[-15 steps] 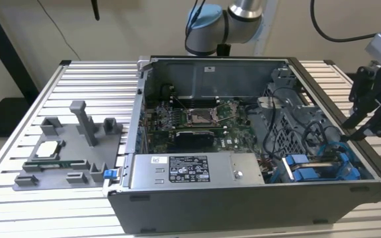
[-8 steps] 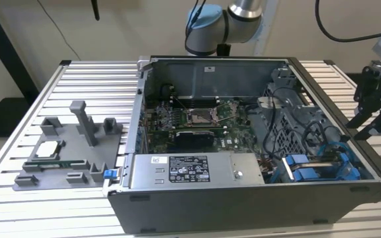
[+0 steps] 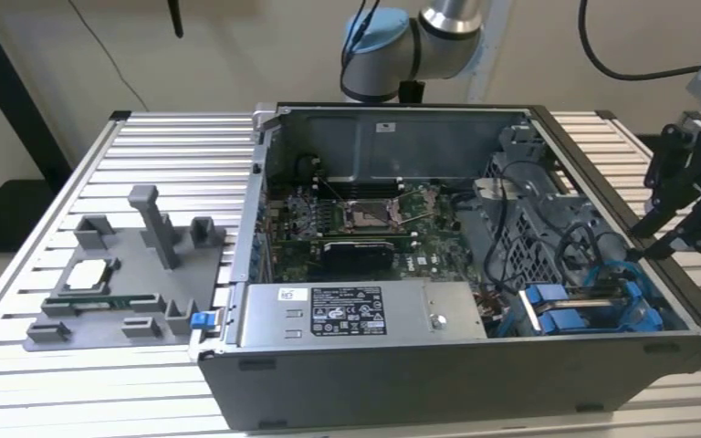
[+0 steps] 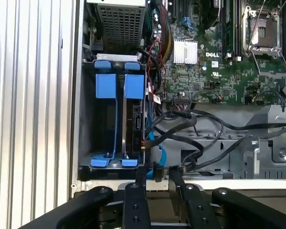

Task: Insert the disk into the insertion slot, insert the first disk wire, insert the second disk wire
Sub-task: 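Insert the second disk wire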

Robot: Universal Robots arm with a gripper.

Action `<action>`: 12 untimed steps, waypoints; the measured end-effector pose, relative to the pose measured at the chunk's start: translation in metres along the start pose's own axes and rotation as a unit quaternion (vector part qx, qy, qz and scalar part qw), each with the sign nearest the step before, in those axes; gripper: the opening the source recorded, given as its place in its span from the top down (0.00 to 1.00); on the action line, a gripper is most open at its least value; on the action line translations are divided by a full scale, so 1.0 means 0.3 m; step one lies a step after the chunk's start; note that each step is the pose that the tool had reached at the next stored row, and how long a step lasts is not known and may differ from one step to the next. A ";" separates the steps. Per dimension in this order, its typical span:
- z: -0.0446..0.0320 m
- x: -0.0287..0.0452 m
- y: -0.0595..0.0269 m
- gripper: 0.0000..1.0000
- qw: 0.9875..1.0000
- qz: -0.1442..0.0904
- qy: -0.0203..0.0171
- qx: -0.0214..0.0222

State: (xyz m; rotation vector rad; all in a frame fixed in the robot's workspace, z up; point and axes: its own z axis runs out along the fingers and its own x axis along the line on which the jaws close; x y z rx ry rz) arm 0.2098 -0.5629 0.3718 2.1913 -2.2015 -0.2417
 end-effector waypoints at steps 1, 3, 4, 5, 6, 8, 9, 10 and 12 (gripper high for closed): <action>0.003 0.000 -0.001 0.00 1.000 0.000 0.000 -0.002; 0.008 0.001 -0.003 0.00 1.000 0.001 0.000 -0.006; 0.012 0.001 -0.006 0.00 1.000 0.001 0.000 -0.007; 0.016 0.002 -0.010 0.00 1.000 0.001 0.000 -0.007; 0.018 0.002 -0.015 0.00 1.000 0.001 0.000 -0.007; 0.024 0.002 -0.020 0.00 1.000 0.001 0.000 -0.007; 0.028 0.003 -0.021 0.00 1.000 0.001 0.001 -0.007; 0.031 0.003 -0.021 0.00 1.000 0.002 0.001 -0.008; 0.036 0.002 -0.022 0.00 1.000 0.002 0.001 -0.008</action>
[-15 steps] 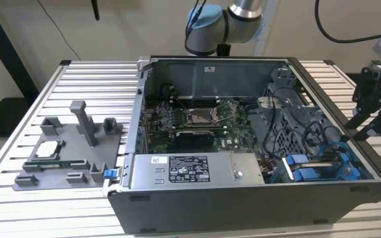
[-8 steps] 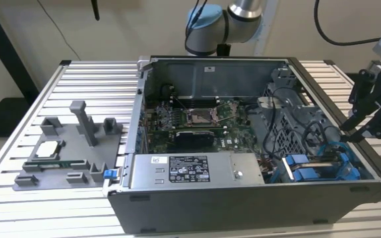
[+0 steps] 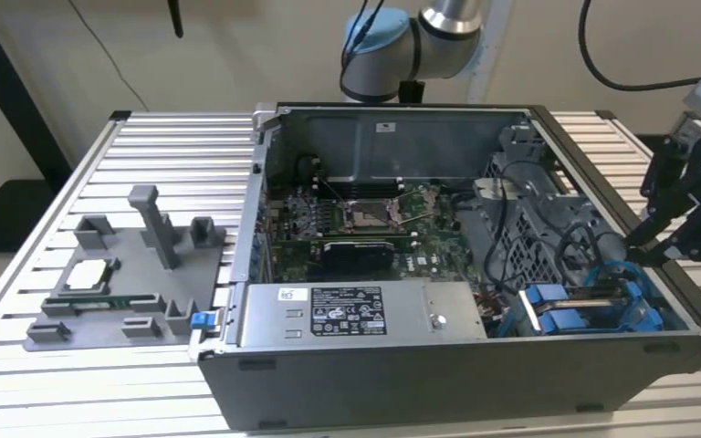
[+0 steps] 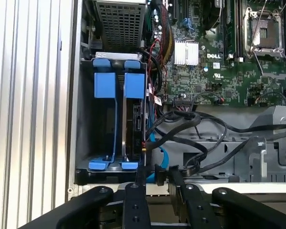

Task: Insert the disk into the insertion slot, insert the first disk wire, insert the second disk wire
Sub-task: 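Insert the second disk wire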

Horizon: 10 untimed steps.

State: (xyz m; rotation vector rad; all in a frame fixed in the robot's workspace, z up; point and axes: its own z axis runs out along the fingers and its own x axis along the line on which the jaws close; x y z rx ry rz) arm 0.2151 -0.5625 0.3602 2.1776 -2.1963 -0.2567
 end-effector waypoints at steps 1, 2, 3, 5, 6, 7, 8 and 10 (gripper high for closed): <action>0.001 0.000 0.000 0.00 1.000 0.000 0.000 0.000; 0.002 0.000 0.000 0.00 1.000 0.000 0.000 0.000; 0.003 -0.001 0.000 0.00 1.000 0.001 0.000 0.000; 0.004 -0.001 -0.001 1.00 1.000 0.001 0.000 0.000; 0.004 -0.001 -0.001 1.00 1.000 0.001 0.000 0.000; 0.005 -0.001 -0.001 1.00 1.000 0.001 0.000 0.000; 0.005 -0.001 -0.001 1.00 1.000 0.002 0.000 0.000; 0.007 -0.001 -0.001 1.00 1.000 0.002 0.000 -0.001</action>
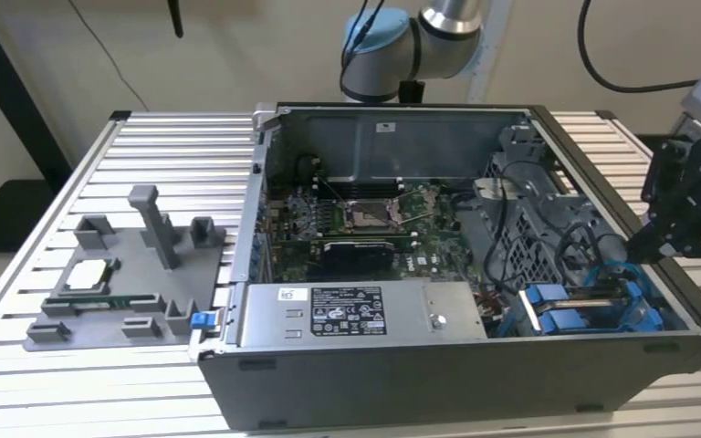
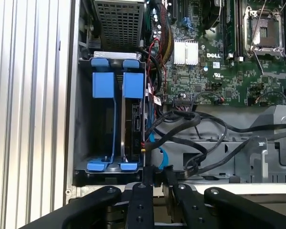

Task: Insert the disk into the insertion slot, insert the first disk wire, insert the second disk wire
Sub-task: 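Insert the second disk wire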

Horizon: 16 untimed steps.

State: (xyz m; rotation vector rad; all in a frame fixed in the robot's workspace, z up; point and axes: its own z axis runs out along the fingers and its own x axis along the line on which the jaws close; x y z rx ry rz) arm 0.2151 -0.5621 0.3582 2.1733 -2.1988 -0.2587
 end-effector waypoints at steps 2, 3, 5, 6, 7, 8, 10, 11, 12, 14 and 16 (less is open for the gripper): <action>0.000 0.000 0.000 1.00 1.000 0.000 0.000 0.000; 0.000 0.000 0.000 1.00 1.000 0.000 0.000 -0.001; 0.000 0.000 0.000 1.00 1.000 0.000 0.000 -0.001; 0.000 0.000 0.000 1.00 1.000 0.000 0.000 -0.001; 0.000 0.000 0.000 1.00 1.000 0.000 0.000 -0.001; 0.000 0.000 0.000 1.00 1.000 0.000 0.000 -0.001; 0.000 0.000 0.000 1.00 1.000 0.000 0.000 -0.001; 0.000 0.000 0.000 1.00 1.000 0.000 0.000 -0.001; 0.000 0.000 0.000 1.00 1.000 0.000 0.000 -0.001; 0.000 0.000 0.000 1.00 1.000 0.000 0.000 -0.001; -0.001 0.000 0.000 1.00 1.000 0.000 0.000 -0.001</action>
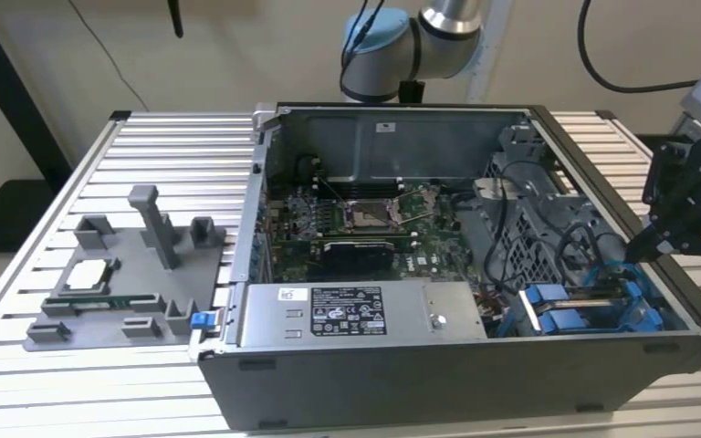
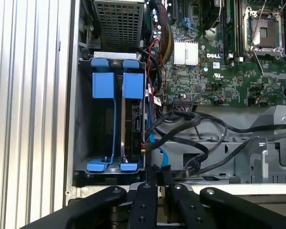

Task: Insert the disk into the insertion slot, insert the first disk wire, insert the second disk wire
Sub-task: 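Insert the second disk wire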

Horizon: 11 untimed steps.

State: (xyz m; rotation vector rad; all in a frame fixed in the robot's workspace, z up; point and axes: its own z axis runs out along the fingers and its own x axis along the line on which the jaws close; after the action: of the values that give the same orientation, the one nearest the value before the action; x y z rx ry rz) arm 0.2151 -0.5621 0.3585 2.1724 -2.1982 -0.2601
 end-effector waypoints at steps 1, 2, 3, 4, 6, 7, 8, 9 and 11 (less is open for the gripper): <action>-0.002 0.000 0.000 1.00 1.000 0.000 0.000 0.000; -0.005 -0.001 0.002 1.00 1.000 0.000 0.000 0.000; -0.009 -0.001 0.004 1.00 1.000 0.000 0.000 0.000; -0.013 -0.001 0.007 1.00 1.000 0.000 0.000 0.000; -0.022 -0.002 0.014 1.00 1.000 0.000 0.000 0.000; -0.027 -0.003 0.019 1.00 1.000 0.000 0.000 0.000; -0.032 -0.003 0.024 1.00 1.000 0.000 0.000 0.000; -0.037 -0.003 0.029 1.00 1.000 0.000 0.000 0.000; -0.047 -0.004 0.041 1.00 1.000 0.000 0.000 0.000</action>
State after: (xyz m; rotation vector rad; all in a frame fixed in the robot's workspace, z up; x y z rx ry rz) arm 0.2050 -0.5620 0.3744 2.1720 -2.1977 -0.2609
